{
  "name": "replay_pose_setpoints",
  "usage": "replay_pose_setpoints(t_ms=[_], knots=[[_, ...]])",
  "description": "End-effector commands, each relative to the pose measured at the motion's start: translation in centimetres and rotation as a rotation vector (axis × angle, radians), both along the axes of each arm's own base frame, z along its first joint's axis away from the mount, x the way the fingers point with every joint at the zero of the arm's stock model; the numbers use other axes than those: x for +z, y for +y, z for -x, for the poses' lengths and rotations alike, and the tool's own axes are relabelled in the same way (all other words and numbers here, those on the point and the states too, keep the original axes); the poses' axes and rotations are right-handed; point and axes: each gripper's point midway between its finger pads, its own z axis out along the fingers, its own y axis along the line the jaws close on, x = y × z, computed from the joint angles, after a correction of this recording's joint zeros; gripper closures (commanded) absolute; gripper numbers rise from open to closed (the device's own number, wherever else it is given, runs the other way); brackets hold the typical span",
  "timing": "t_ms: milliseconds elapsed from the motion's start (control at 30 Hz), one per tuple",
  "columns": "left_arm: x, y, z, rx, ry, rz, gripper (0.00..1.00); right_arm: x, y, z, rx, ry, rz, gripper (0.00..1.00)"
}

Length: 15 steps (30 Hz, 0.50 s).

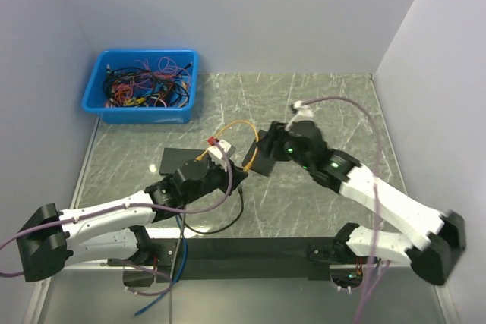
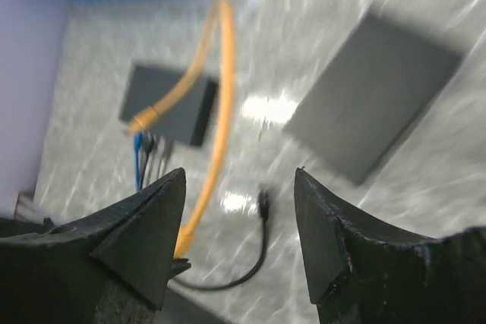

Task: Insert the plug into the switch port

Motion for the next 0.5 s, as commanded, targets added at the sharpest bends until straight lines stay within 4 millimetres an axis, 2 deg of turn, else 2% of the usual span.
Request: replay_pose_setpoints(t_ms=[0, 33, 67, 100, 133, 167, 200, 267, 333, 367, 400, 467], knots=[[-0.8, -1.0, 2.1, -0.150, 0.049, -0.115, 0.94, 7.0, -2.8, -0.1, 0.006, -0.301, -0.009, 0.34], [-1.2, -1.4, 2.9, -0.200, 0.071, -0.130, 0.94, 9.0, -3.2, 1.2, 0.048, -0.377, -0.061, 0.34], [-1.1, -1.6, 3.4, -0.230, 0.081, -0.143, 0.94, 10.1, -2.9, 2.1, 0.116, -0.446, -0.067, 0.34], [-2.2, -1.6, 3.9, -0.254, 0.106, -0.189, 0.95, 11.9, -1.9, 3.5, 0.213, -0.517, -0.124, 0.34], [-2.5, -1.6, 4.3, -0.271, 0.118, -0.212, 0.96, 12.7, -1.8, 4.8, 0.288, -0.586, -0.118, 0.33], [-2.0, -2.3, 5.1, -0.304, 0.110, -0.209, 0.96, 13.1, -1.2, 5.6, 0.355, -0.617, -0.119, 0.32], [-2.1, -2.7, 5.7, -0.338, 0.122, -0.211, 0.97, 12.7, 0.0, 7.6, 0.500, -0.611, -0.126, 0.34], [-1.5, -3.4, 6.8, -0.397, 0.132, -0.199, 1.00, 12.6, 1.4, 8.9, 0.627, -0.598, -0.121, 0.46], [-1.2, -3.4, 7.5, -0.404, 0.152, -0.206, 0.99, 11.8, 2.6, 11.5, 0.781, -0.596, -0.179, 0.48], [-1.2, -3.3, 8.4, -0.426, 0.169, -0.214, 0.99, 11.7, 2.8, 12.3, 0.812, -0.604, -0.192, 0.48], [-0.1, -3.1, 9.2, -0.432, 0.171, -0.179, 0.99, 11.7, 2.8, 12.9, 0.830, -0.620, -0.202, 0.48], [0.9, -2.7, 10.7, -0.455, 0.188, -0.152, 1.00, 11.5, 2.4, 14.4, 0.872, -0.639, -0.230, 0.48]])
